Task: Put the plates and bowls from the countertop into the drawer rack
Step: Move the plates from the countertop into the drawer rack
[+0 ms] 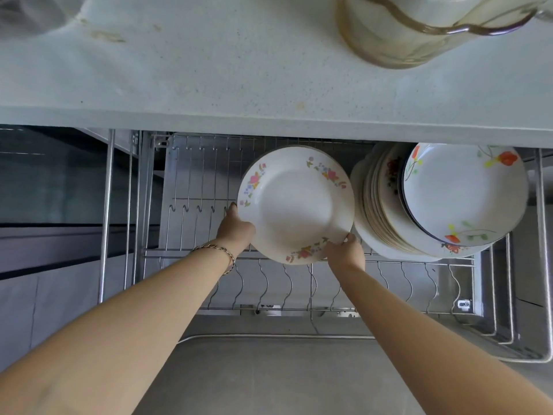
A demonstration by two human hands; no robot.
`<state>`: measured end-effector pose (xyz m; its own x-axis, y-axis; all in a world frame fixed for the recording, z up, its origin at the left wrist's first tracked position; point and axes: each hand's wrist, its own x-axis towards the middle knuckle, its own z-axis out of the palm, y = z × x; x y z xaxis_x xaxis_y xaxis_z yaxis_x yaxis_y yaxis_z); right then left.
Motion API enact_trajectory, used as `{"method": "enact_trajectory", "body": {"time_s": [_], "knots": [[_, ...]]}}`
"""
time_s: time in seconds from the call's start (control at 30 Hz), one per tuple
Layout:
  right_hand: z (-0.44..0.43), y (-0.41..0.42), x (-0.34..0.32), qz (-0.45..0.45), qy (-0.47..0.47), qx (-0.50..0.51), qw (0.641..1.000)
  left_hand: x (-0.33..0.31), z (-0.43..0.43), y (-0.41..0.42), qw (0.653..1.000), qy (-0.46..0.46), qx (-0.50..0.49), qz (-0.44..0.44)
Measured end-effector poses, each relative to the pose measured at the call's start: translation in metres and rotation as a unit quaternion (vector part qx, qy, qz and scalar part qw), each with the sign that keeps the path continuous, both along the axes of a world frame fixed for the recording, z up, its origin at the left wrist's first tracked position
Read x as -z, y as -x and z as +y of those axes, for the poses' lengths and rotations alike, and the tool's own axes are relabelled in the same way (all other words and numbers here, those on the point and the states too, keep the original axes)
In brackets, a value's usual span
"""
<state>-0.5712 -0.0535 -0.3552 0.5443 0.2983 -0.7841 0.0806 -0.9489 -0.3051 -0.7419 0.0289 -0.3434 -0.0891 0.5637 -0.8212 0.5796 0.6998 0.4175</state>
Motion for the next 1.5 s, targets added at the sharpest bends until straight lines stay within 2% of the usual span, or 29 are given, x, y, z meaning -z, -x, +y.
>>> {"method": "enact_trajectory", "body": {"time_s": [0.07,0.2,0.43,0.53,0.63,0.73,0.83,0.93,1.0,1.1,1.17,1.33,1.5], "knots": [[0.002,-0.003,0.005,0.029,-0.019,0.043,0.998,0.000,-0.001,-0.004,1.000,-0.002,-0.020,-0.016],[0.001,-0.007,0.015,0.033,-0.047,0.089,0.994,0.001,-0.006,-0.009,1.000,-0.018,-0.020,-0.017],[-0.006,-0.005,0.018,0.030,-0.068,0.084,0.994,0.002,-0.005,-0.002,0.999,0.008,0.030,-0.014],[-0.010,-0.009,0.005,0.044,-0.053,0.036,0.997,-0.006,-0.003,-0.001,0.997,0.017,0.072,0.033],[-0.012,-0.022,-0.009,0.072,-0.013,0.034,0.997,-0.022,-0.004,-0.006,0.993,0.024,0.086,0.083],[-0.017,-0.044,-0.035,0.097,0.019,-0.050,0.994,-0.051,-0.007,-0.014,0.979,0.001,0.178,0.094],[-0.025,-0.072,-0.082,0.078,0.022,-0.136,0.987,-0.095,-0.013,-0.033,0.941,-0.002,0.326,0.087],[-0.037,-0.107,-0.143,0.034,0.035,-0.250,0.967,-0.145,-0.021,-0.069,0.903,-0.008,0.422,0.083],[-0.050,-0.136,-0.180,0.006,0.057,-0.332,0.941,-0.178,-0.027,-0.099,0.891,-0.035,0.448,0.070],[-0.070,-0.186,-0.229,-0.038,0.058,-0.387,0.919,-0.229,-0.038,-0.155,0.880,-0.082,0.466,0.047],[-0.082,-0.225,-0.262,-0.070,0.059,-0.392,0.916,-0.256,-0.048,-0.198,0.876,-0.114,0.467,0.043],[-0.129,-0.343,-0.329,-0.122,0.000,-0.334,0.935,-0.308,-0.091,-0.310,0.872,-0.174,0.457,0.030],[-0.177,-0.463,-0.385,-0.159,-0.035,-0.336,0.928,-0.345,-0.136,-0.422,0.878,-0.201,0.433,0.023]]}}
